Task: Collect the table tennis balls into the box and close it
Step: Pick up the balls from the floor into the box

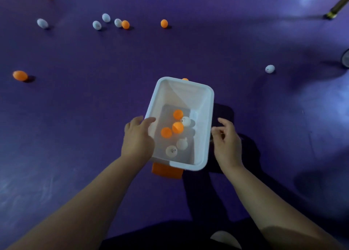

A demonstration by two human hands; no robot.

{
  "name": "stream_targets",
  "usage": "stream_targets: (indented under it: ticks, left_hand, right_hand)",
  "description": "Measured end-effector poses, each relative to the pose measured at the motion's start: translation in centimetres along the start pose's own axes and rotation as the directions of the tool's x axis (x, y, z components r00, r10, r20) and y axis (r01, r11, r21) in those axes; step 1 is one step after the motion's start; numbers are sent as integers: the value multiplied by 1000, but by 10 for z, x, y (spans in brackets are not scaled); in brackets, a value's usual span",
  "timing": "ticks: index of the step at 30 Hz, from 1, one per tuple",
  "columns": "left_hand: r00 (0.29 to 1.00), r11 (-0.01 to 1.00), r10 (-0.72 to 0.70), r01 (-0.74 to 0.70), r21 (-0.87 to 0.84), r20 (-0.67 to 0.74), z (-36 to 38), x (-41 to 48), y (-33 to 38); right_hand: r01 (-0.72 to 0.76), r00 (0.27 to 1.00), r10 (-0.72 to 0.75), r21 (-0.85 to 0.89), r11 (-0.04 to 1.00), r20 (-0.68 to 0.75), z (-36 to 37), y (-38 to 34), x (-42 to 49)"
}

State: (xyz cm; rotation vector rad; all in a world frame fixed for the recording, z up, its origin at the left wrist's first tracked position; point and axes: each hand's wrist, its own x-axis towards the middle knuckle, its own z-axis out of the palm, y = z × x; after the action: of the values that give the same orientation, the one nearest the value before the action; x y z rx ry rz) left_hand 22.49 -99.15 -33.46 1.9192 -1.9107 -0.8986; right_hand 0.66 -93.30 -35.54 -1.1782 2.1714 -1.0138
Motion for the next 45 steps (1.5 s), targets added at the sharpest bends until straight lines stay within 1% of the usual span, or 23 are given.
stream_targets:
  ticks: [2,4,5,7,10,12,20,22,24,26,29,31,33,34,35,36,37,38,39,40,42,43,45]
  left_hand:
    - [999,997,-37,36,-65,-13,2,-4,-2]
    - [993,991,-89,81,-104,-76,3,-9,0]
    - [987,986,-122,108,-130,-106,4,-10,1]
    - [969,972,-189,162,-172,-158,4,-14,2]
    - [940,953,-269,230,-195,-208,6,-18,2]
    - [928,945,-301,260,-197,-219,7,-18,2]
    - [915,944,-321,288,-159,-245,16,-15,13]
    - [912,946,-318,288,-149,-259,16,-16,14]
    - [909,946,-319,291,-139,-267,16,-15,14]
    - [907,944,-326,300,-135,-267,16,-15,15]
    - [906,943,-330,306,-130,-265,17,-14,14]
    - [903,941,-335,311,-129,-269,18,-13,14]
    - [903,941,-335,311,-129,-268,19,-13,13]
    - [907,943,-331,308,-126,-262,19,-13,13]
    - [911,945,-325,305,-117,-255,19,-13,12]
    - [914,947,-321,303,-108,-247,20,-13,11]
    - [915,946,-322,306,-105,-242,20,-13,11]
    - [914,944,-328,311,-109,-239,20,-13,10]
    - [912,942,-333,314,-116,-238,19,-13,9]
    - [911,941,-338,316,-124,-238,19,-13,9]
    - [908,937,-345,320,-138,-239,19,-13,9]
    - [907,936,-347,318,-153,-238,20,-13,9]
    - [906,927,-355,308,-215,-231,19,-14,8]
  right_hand:
    - [-60,989,56,-28,998,-137,-10,21,7]
    - [-149,969,121,-119,982,-214,-17,46,13]
    - [-190,966,150,-182,965,-212,-19,57,15]
    - [-221,972,187,-280,934,-143,-19,73,15]
    - [-163,985,172,-346,924,-3,-14,83,13]
    - [-114,989,141,-381,918,44,-10,85,14]
    - [-247,966,255,-142,958,43,-3,69,13]
    - [-250,966,258,-171,953,25,-4,64,25]
    - [-248,965,262,-259,933,21,-4,60,40]
    - [-217,971,238,-354,910,15,-2,53,52]
    - [-74,995,97,-456,887,28,5,51,65]
    - [45,988,42,-540,840,148,8,52,70]
    - [167,954,32,-613,772,300,12,54,72]
    - [190,937,49,-623,758,345,13,53,73]
    - [174,932,70,-611,772,355,15,51,74]
    - [104,942,98,-557,824,321,15,45,75]
    - [-1,960,124,-440,898,250,17,35,76]
    - [-97,976,144,-262,960,165,18,22,75]
    - [-142,986,146,-61,988,78,18,8,73]
    - [-121,993,122,110,986,-3,18,-9,70]
    - [-7,997,31,303,953,-75,19,-41,63]
    - [39,999,-25,346,937,-44,20,-56,57]
    - [93,985,-137,355,930,102,26,-75,49]
